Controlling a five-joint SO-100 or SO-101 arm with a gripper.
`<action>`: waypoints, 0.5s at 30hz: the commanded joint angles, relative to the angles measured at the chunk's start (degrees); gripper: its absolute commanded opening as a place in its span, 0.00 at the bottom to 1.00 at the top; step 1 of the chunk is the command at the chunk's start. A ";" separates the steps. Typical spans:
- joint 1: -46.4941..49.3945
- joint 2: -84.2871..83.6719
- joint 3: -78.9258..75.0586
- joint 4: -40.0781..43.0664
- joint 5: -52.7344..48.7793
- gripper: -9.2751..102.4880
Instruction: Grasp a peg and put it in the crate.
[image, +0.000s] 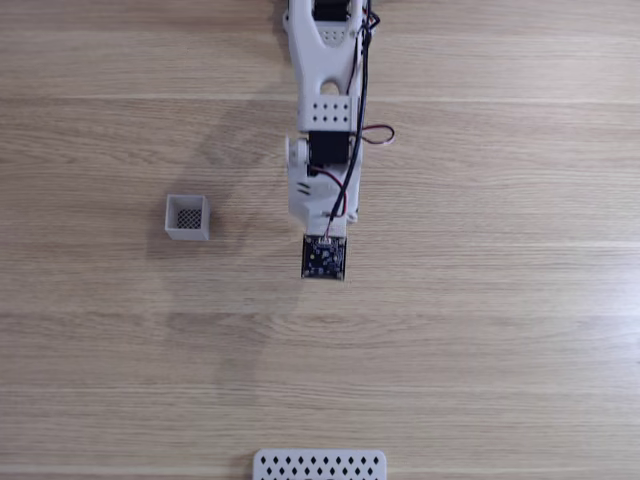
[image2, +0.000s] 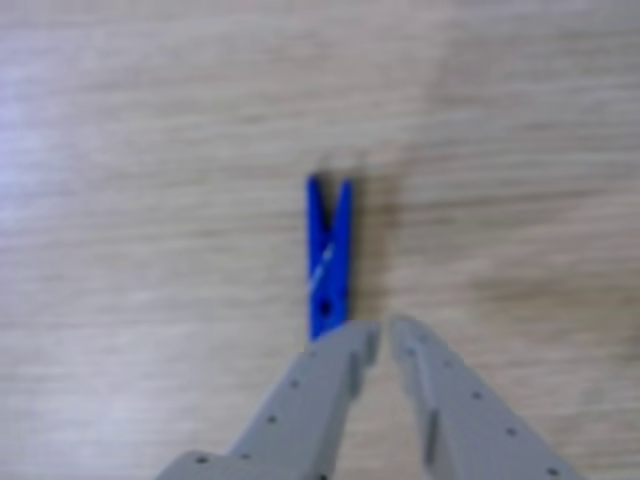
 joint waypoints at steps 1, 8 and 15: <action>-0.44 1.41 -6.59 0.26 1.05 0.08; -1.41 0.97 -6.86 -0.09 1.14 0.19; -1.05 0.88 -6.15 -5.36 1.23 0.22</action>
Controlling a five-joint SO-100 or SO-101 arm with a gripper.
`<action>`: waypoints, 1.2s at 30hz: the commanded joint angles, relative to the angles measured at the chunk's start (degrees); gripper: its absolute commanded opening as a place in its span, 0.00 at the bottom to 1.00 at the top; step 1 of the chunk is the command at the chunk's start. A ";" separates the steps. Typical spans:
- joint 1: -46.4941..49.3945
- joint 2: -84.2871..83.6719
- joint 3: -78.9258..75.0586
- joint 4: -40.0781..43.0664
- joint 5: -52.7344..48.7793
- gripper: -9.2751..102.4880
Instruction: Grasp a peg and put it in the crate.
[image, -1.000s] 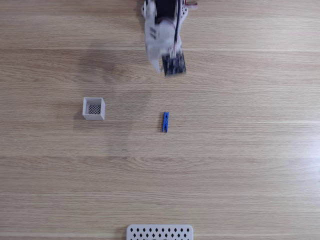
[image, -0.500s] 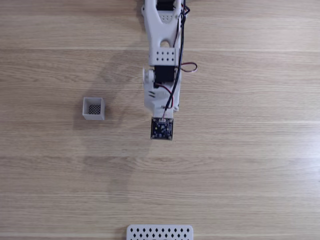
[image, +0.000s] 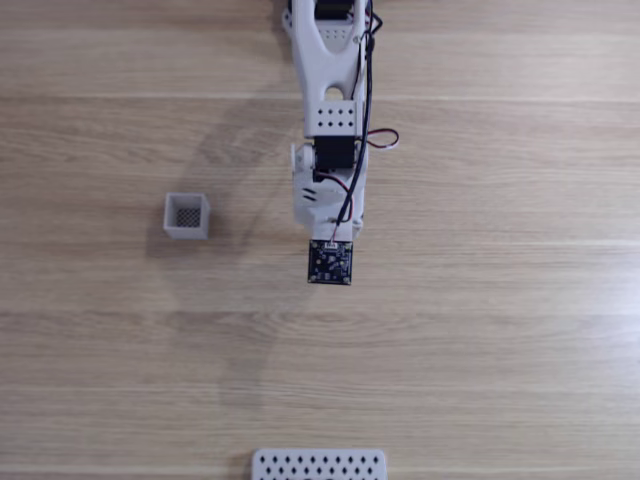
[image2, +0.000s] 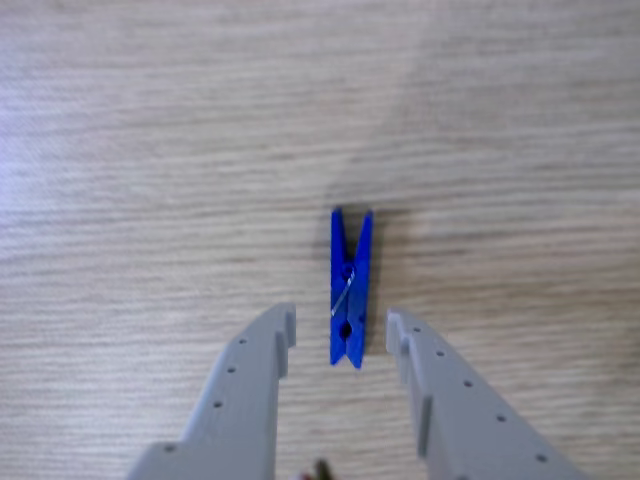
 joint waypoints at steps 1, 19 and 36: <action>0.26 2.02 -5.19 -2.29 1.05 0.21; 0.53 -1.67 -0.88 -2.11 1.14 0.20; 11.34 30.67 24.79 -43.86 -10.72 0.07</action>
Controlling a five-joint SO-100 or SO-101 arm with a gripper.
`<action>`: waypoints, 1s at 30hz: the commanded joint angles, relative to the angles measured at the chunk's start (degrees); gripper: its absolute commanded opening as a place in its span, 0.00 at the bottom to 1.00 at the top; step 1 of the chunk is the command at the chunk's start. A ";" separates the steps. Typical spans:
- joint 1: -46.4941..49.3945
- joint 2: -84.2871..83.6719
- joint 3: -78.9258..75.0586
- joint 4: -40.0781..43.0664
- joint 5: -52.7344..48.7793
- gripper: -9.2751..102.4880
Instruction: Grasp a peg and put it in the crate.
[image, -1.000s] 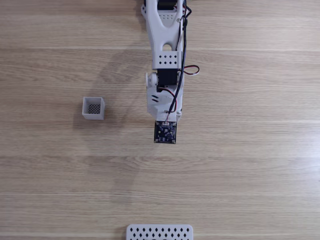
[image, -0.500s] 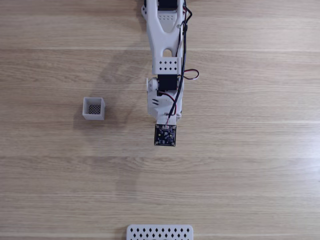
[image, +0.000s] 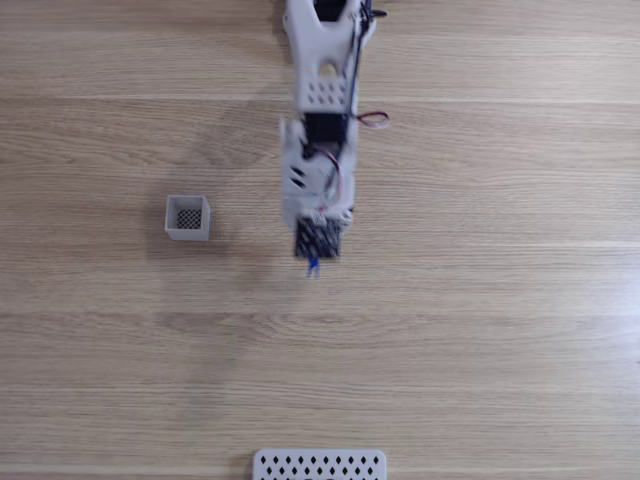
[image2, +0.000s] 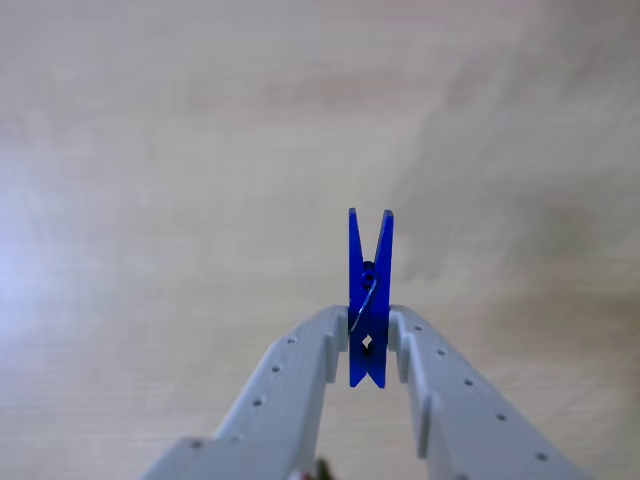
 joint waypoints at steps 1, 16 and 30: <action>8.44 15.73 9.67 -23.91 -9.05 0.07; 30.15 13.36 27.07 -53.09 -13.80 0.07; 29.62 13.45 26.72 -46.58 -13.54 0.08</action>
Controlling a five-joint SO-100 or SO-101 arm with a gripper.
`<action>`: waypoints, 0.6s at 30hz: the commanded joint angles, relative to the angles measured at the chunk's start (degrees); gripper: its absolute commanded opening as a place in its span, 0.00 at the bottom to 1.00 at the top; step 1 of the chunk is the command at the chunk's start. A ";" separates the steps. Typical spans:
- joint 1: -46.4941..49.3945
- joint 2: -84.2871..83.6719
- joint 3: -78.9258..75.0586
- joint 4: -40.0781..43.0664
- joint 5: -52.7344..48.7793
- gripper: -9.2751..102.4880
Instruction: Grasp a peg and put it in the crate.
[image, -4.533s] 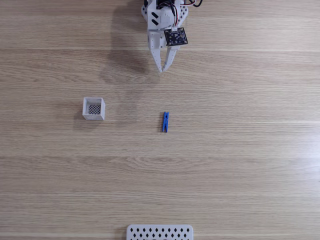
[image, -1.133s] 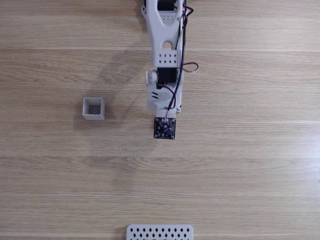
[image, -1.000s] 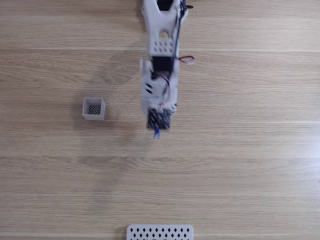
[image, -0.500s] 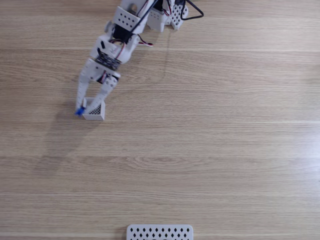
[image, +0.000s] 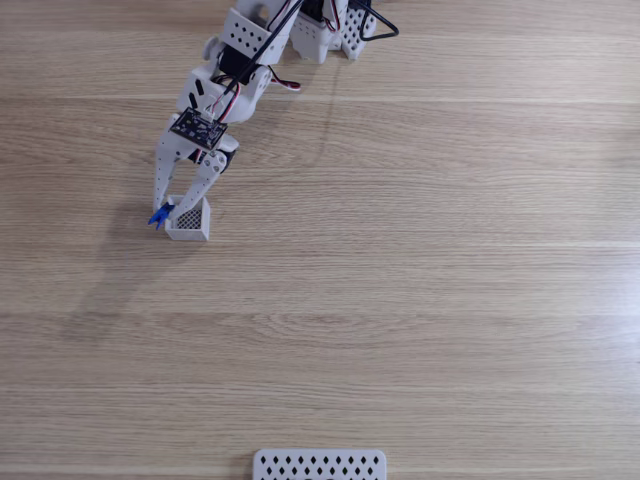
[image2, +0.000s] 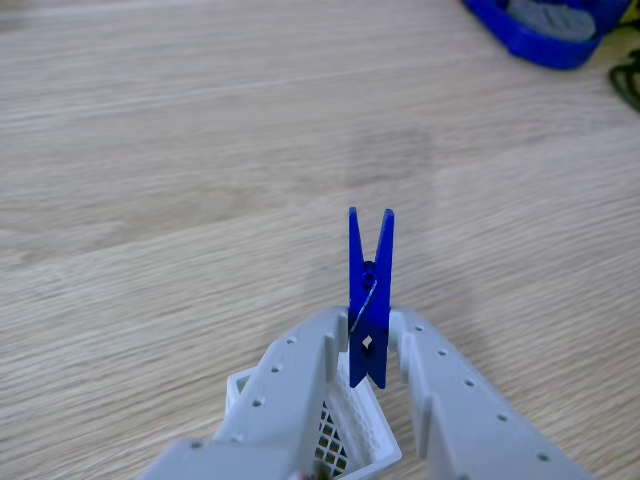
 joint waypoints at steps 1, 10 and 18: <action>0.44 2.81 -4.57 0.18 0.62 0.08; 0.79 3.08 -4.57 0.18 0.44 0.28; 0.44 3.25 -4.75 0.26 -0.26 0.05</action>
